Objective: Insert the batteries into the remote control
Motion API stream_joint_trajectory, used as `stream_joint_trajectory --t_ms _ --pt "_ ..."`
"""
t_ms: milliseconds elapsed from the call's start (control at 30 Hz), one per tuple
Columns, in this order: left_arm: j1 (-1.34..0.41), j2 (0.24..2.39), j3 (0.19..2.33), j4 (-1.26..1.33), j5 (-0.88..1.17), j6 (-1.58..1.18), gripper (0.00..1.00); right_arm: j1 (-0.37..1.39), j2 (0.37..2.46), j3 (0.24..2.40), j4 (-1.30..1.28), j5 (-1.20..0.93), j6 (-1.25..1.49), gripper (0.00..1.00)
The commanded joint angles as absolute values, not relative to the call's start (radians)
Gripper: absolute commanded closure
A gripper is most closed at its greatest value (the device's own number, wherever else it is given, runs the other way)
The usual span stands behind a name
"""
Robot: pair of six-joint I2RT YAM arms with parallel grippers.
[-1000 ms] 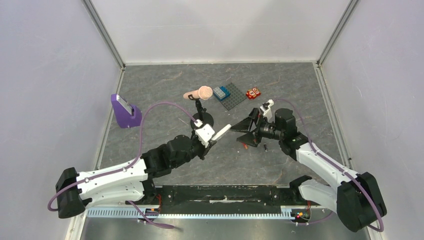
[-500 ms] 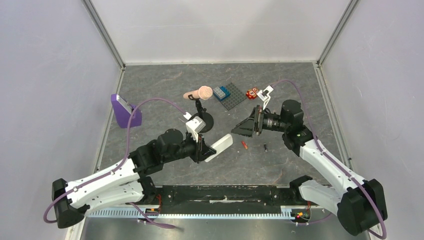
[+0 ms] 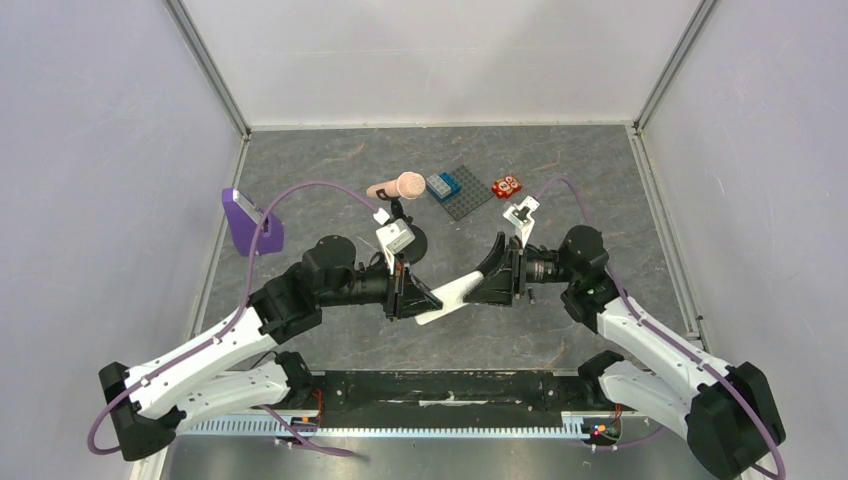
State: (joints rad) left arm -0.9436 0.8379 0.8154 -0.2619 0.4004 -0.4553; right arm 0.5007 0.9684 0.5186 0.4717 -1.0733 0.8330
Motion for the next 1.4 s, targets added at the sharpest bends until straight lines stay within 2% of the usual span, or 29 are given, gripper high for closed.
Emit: stream_joint_trajectory --t_ms 0,133,200,233,267,333,400,567,700,800,900,967,1067,1200,1367 --pt "-0.936 0.837 0.861 -0.263 0.456 -0.429 0.98 0.503 0.96 0.47 0.76 -1.105 1.035 0.44" --pt "-0.934 0.823 0.862 -0.257 0.45 -0.438 0.96 0.503 0.977 0.44 0.971 -1.097 1.21 0.71" --pt "-0.933 0.814 0.861 -0.244 0.435 -0.452 0.78 0.504 0.993 0.419 1.111 -1.086 1.318 0.81" --pt "-0.933 0.809 0.861 -0.241 0.408 -0.474 0.63 0.503 1.0 0.412 1.185 -1.075 1.368 0.84" --pt "-0.933 0.803 0.861 -0.231 0.387 -0.492 0.53 0.503 1.011 0.404 1.243 -1.061 1.421 0.88" --pt "-0.933 0.791 0.848 -0.177 0.371 -0.535 0.4 0.503 1.034 0.389 1.365 -1.02 1.52 0.92" --pt "-0.933 0.777 0.82 -0.104 0.331 -0.599 0.33 0.503 1.057 0.377 1.483 -0.963 1.608 0.93" --pt "-0.932 0.752 0.718 0.128 0.23 -0.747 0.32 0.505 1.079 0.363 1.525 -0.83 1.676 0.94" --pt "-0.933 0.767 0.648 0.306 0.179 -0.842 0.34 0.508 1.045 0.383 1.313 -0.781 1.548 0.94" --pt "-0.933 0.802 0.648 0.335 0.187 -0.851 0.37 0.514 1.015 0.412 1.129 -0.75 1.435 0.94" --pt "-0.934 0.82 0.652 0.331 0.185 -0.851 0.46 0.52 1.012 0.435 1.032 -0.744 1.378 0.93" --pt "-0.933 0.815 0.655 0.312 0.166 -0.838 0.62 0.52 1.013 0.436 0.986 -0.741 1.354 0.92" --pt "-0.933 0.782 0.652 0.245 0.095 -0.819 0.97 0.52 1.009 0.432 0.899 -0.737 1.308 0.89" --pt "-0.927 0.718 0.633 0.196 0.027 -0.816 0.98 0.519 1.023 0.427 0.781 -0.732 1.241 0.81" --pt "-0.906 0.7 0.656 0.096 0.021 -0.81 0.98 0.518 1.052 0.413 0.813 -0.729 1.249 0.76"
